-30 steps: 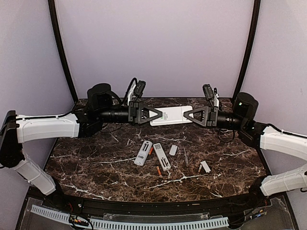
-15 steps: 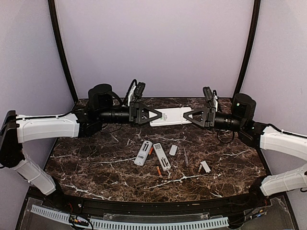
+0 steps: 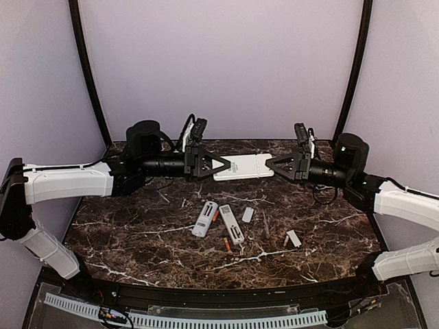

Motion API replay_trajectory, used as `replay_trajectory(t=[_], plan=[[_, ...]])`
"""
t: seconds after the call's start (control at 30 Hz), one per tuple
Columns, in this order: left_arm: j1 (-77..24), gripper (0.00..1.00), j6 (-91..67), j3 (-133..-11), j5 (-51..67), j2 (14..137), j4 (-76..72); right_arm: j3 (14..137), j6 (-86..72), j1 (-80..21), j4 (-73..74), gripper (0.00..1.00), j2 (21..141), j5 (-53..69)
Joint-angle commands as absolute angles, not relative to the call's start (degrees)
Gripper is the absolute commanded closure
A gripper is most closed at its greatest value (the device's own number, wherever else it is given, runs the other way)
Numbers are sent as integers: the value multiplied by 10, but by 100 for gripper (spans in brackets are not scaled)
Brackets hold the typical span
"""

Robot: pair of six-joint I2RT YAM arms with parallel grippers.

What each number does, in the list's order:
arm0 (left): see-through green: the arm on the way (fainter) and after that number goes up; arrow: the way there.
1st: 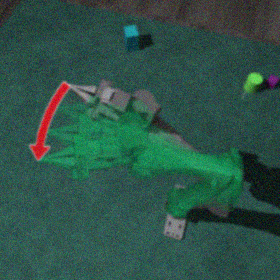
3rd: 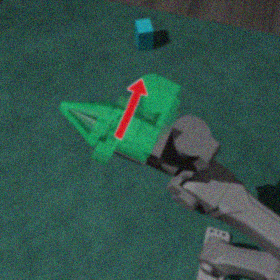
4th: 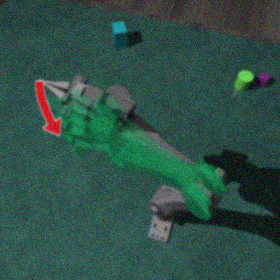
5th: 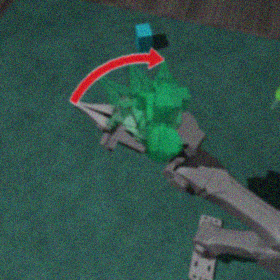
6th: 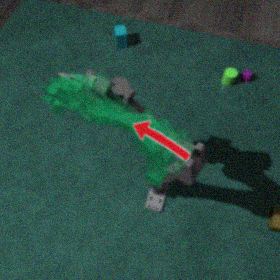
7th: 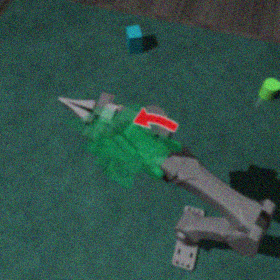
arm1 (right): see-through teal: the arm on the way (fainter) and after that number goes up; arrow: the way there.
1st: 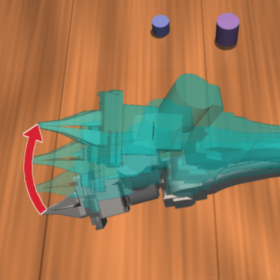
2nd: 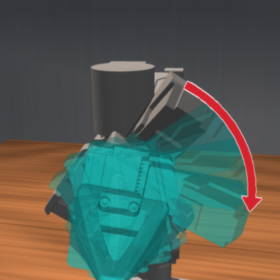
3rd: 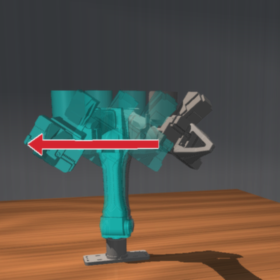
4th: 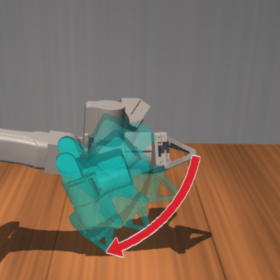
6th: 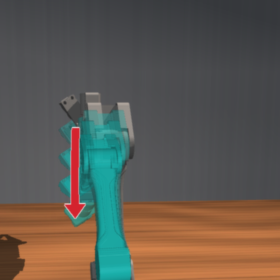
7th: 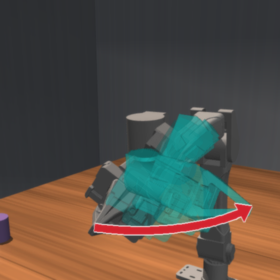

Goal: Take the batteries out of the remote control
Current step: Remove the battery cover from the remote control.

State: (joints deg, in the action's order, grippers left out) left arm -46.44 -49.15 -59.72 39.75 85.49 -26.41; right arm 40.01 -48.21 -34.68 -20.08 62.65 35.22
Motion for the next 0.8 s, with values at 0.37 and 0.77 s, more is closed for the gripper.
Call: replay_trajectory(t=[0.37, 0.77], plan=[[-462, 100, -480, -598, 407, 831, -260, 396, -485, -338, -196, 95, 635, 340], [-461, 100, -484, -599, 412, 847, -269, 403, -493, -338, -216, 98, 662, 363]])
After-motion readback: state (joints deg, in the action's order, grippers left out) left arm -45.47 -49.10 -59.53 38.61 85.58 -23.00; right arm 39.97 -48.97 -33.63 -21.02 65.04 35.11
